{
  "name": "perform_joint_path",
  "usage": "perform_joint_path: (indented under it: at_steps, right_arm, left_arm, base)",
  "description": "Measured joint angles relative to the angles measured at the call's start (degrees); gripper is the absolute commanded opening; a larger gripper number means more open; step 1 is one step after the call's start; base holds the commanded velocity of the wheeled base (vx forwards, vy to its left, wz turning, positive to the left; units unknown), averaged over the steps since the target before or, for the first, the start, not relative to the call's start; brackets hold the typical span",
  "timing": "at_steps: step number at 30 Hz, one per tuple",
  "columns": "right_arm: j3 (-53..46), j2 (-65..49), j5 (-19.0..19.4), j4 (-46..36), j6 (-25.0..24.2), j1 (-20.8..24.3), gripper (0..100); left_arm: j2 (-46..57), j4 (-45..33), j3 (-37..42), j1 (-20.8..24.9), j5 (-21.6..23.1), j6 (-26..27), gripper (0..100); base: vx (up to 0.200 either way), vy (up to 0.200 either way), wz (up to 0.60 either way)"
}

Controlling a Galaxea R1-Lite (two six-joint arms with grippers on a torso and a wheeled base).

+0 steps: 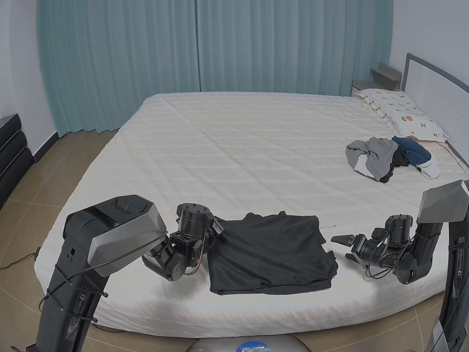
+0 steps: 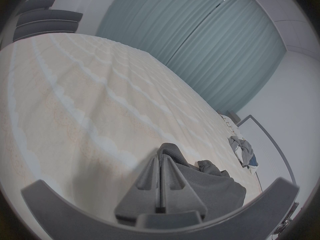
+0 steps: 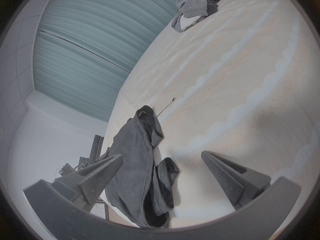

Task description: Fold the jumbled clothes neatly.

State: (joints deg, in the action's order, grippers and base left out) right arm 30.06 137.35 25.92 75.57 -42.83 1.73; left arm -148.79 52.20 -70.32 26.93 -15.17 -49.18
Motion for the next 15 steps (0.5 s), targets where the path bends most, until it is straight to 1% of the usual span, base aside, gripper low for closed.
perform_joint_path:
  at_steps: [2,3,8,15]
  right_arm:
    - [0.01,0.00,-0.02,0.00,-0.01,0.00,100]
    - [0.06,0.00,-0.02,0.00,-0.01,0.00,100]
    - [0.28,-0.22,-0.27,0.09,-0.23,-0.06,100]
    - [1.55,-3.30,-3.25,-0.39,0.05,-0.69,100]
  left_arm:
    - [0.06,-0.22,0.22,-0.01,-0.02,0.02,0]
    - [0.13,-0.30,0.39,-0.01,-0.02,0.02,100]
    - [0.38,-0.39,1.39,0.13,0.12,-0.04,100]
    - [4.18,0.05,5.08,-0.59,0.11,0.10,100]
  base:
    - [0.000,0.000,0.00]
    - [0.000,0.000,0.00]
    - [0.000,0.000,0.00]
    - [0.000,0.000,0.00]
